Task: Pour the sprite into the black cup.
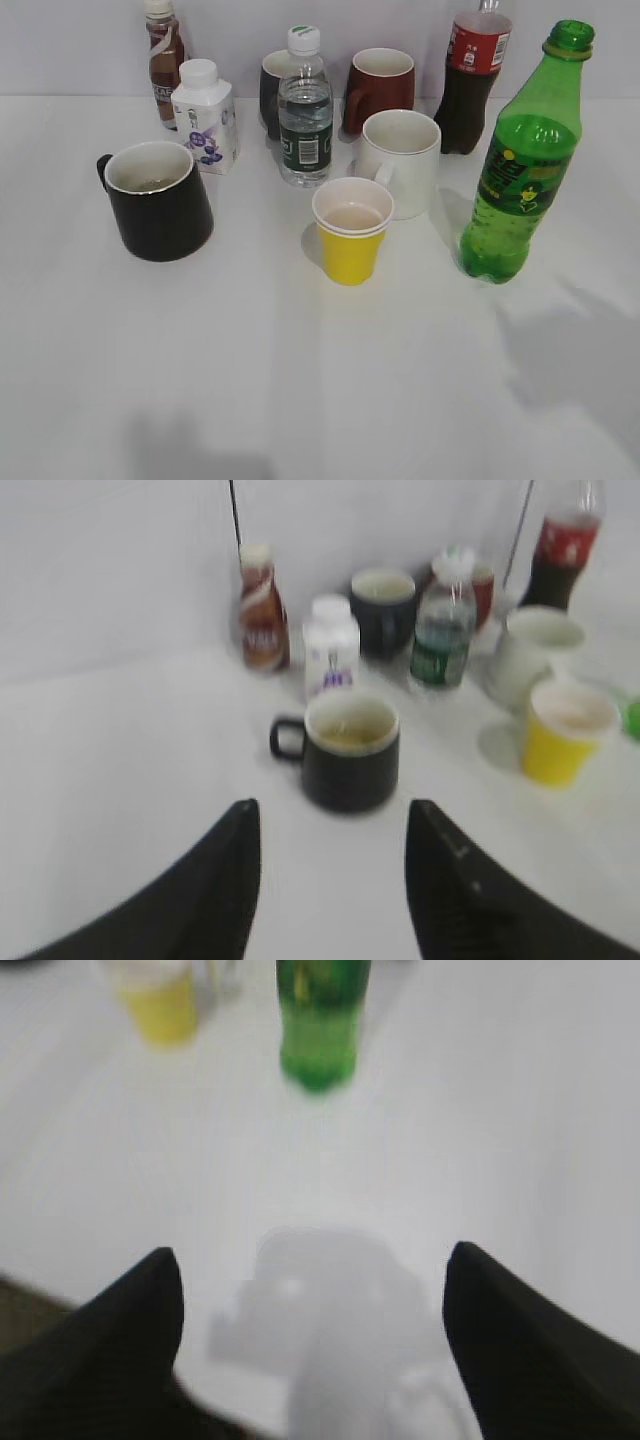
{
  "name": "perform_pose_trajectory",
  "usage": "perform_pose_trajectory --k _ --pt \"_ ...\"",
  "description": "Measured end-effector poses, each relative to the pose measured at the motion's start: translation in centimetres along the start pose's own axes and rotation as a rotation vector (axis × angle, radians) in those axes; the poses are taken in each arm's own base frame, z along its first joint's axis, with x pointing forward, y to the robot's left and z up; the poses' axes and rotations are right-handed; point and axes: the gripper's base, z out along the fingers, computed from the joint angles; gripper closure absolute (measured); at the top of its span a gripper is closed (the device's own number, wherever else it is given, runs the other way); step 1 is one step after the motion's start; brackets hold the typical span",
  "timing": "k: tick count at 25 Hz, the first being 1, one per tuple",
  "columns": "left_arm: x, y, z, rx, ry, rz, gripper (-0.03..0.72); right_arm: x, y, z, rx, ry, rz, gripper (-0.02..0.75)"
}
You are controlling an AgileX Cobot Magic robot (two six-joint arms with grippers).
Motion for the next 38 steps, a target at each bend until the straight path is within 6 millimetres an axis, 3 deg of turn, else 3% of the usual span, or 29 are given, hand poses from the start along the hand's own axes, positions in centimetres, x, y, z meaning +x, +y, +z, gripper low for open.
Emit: perform_pose_trajectory --k 4,7,11,13,17,30,38 --pt "2.9 0.2 -3.2 -0.024 0.107 -0.02 0.313 4.2 0.5 -4.3 -0.026 0.296 0.036 0.125" --pt "5.2 0.5 -4.6 -0.062 0.149 -0.029 0.312 6.6 0.7 -6.4 -0.027 0.367 0.055 0.139" --pt "8.8 0.6 -4.2 -0.083 0.19 -0.029 0.312 9.5 1.0 -7.4 -0.026 0.345 0.066 0.143" --pt "9.4 0.6 -3.8 -0.086 0.221 -0.03 0.312 10.5 1.0 -7.3 -0.016 0.336 0.062 0.143" --pt "9.2 0.6 -2.9 -0.083 0.139 -0.026 0.312 10.5 0.9 -6.6 0.001 0.234 0.073 0.144" --pt "9.2 0.6 -2.5 -0.126 0.112 -0.042 0.358 10.4 0.9 -6.3 0.02 0.212 0.092 0.145" --pt "9.2 0.3 -2.6 -0.363 0.109 -0.141 0.445 10.5 1.0 -6.6 0.303 0.204 0.198 0.145"
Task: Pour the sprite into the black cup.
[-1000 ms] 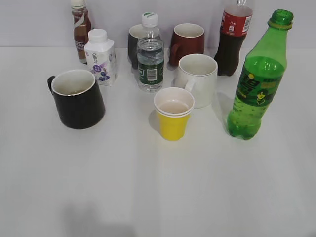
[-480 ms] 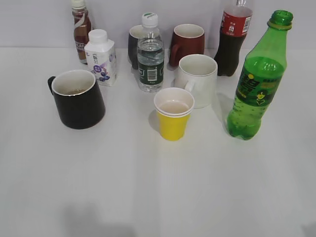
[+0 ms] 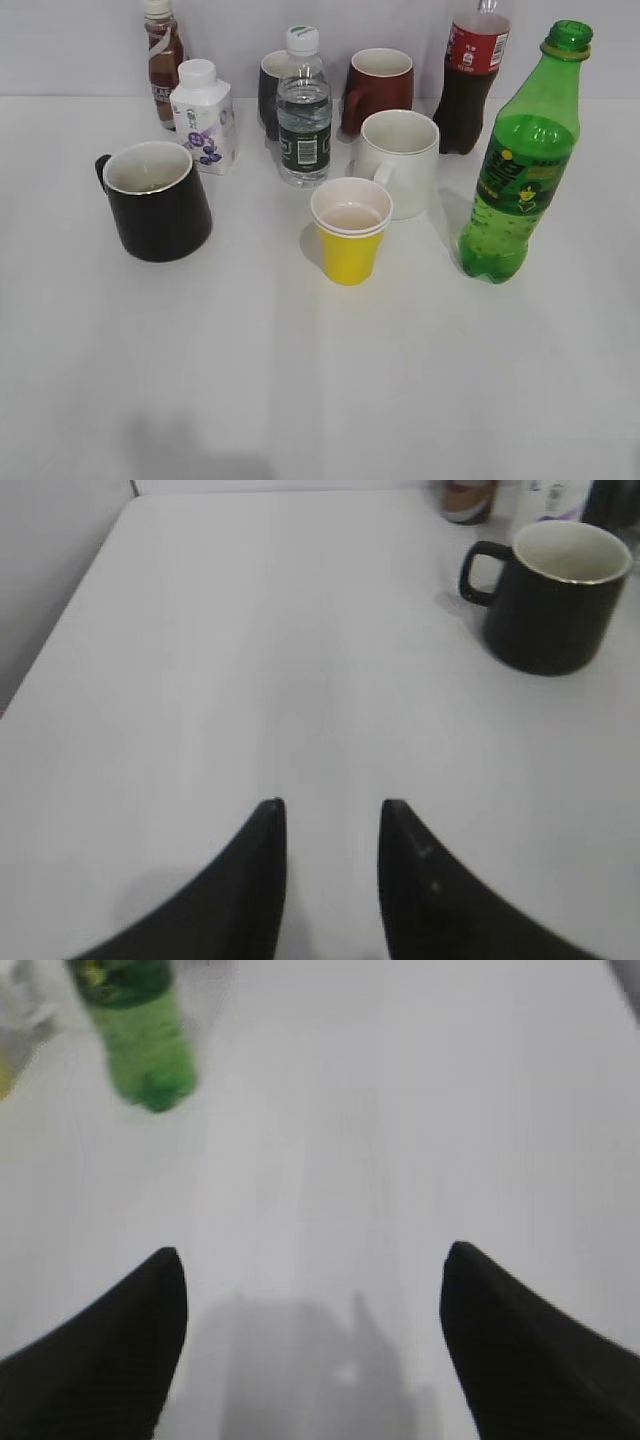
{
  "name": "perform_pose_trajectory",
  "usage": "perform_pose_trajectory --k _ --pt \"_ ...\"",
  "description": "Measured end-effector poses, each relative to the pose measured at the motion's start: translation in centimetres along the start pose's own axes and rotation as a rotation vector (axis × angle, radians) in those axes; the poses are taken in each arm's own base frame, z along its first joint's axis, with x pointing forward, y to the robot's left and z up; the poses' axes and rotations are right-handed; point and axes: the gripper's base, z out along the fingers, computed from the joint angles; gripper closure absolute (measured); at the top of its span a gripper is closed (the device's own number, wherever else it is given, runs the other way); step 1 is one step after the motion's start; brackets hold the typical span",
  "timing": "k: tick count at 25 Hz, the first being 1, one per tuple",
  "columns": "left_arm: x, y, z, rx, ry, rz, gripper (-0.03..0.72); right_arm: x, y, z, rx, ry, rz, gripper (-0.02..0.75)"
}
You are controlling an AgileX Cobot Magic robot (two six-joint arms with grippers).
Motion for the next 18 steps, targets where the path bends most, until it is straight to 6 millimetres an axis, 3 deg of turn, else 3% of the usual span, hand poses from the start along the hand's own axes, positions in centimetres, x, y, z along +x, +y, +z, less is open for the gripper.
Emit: perform_pose_trajectory --k 18 --pt "0.0 0.0 0.0 -0.003 -0.001 -0.001 0.454 0.08 0.02 -0.15 0.035 -0.01 0.017 0.146"
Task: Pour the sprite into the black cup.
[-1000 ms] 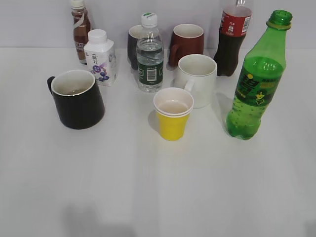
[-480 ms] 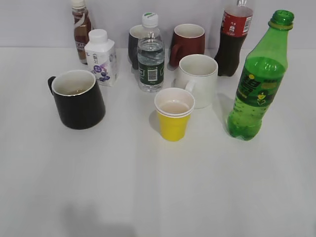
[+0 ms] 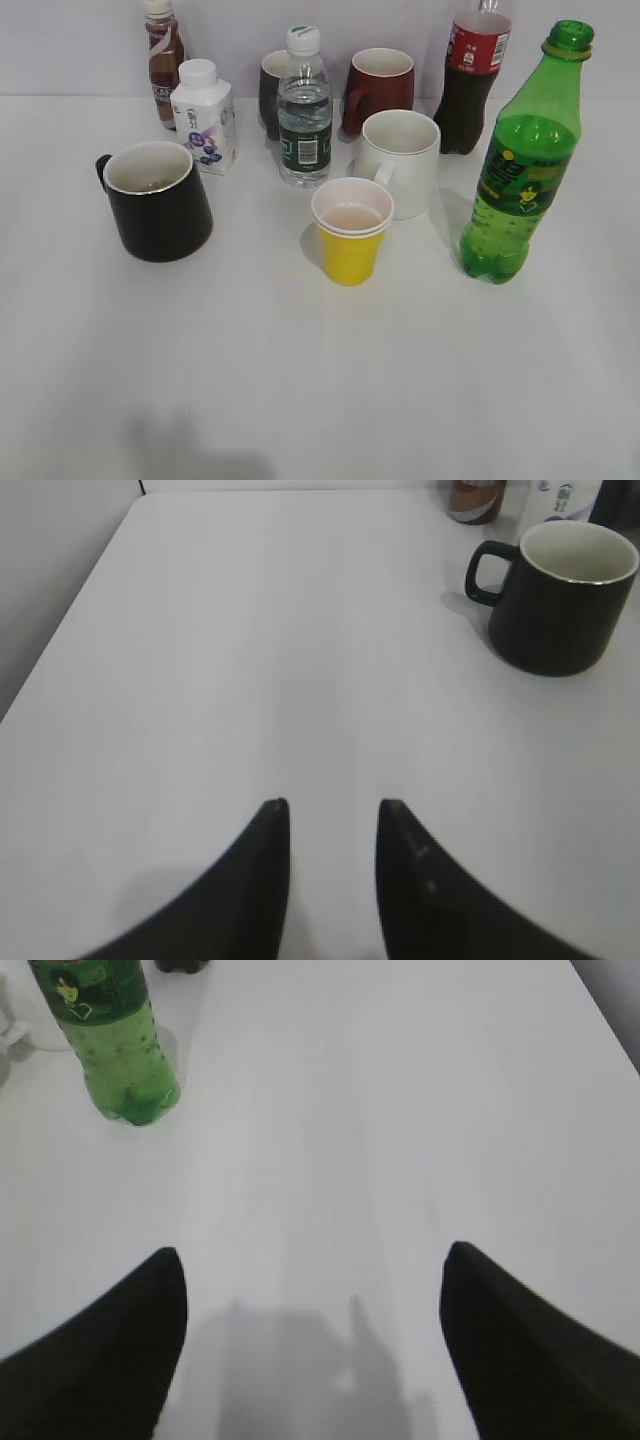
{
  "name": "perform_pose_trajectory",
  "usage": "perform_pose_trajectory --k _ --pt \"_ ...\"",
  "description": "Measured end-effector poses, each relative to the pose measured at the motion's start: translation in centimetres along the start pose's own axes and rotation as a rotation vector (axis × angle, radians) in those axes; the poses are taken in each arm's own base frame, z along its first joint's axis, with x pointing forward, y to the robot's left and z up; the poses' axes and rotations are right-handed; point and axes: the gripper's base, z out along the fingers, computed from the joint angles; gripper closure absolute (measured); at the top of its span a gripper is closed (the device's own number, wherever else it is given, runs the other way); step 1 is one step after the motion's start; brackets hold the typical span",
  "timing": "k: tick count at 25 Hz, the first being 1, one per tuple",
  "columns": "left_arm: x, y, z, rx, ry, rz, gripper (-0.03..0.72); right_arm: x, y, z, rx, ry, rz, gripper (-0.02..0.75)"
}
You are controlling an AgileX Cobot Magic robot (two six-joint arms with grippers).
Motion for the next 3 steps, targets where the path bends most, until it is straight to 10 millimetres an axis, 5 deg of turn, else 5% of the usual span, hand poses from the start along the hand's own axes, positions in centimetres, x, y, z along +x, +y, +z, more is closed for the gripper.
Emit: perform_pose_trajectory --k 3 --pt "0.0 0.0 0.0 0.0 0.0 0.0 0.454 0.0 0.0 0.0 0.0 0.0 0.0 0.146"
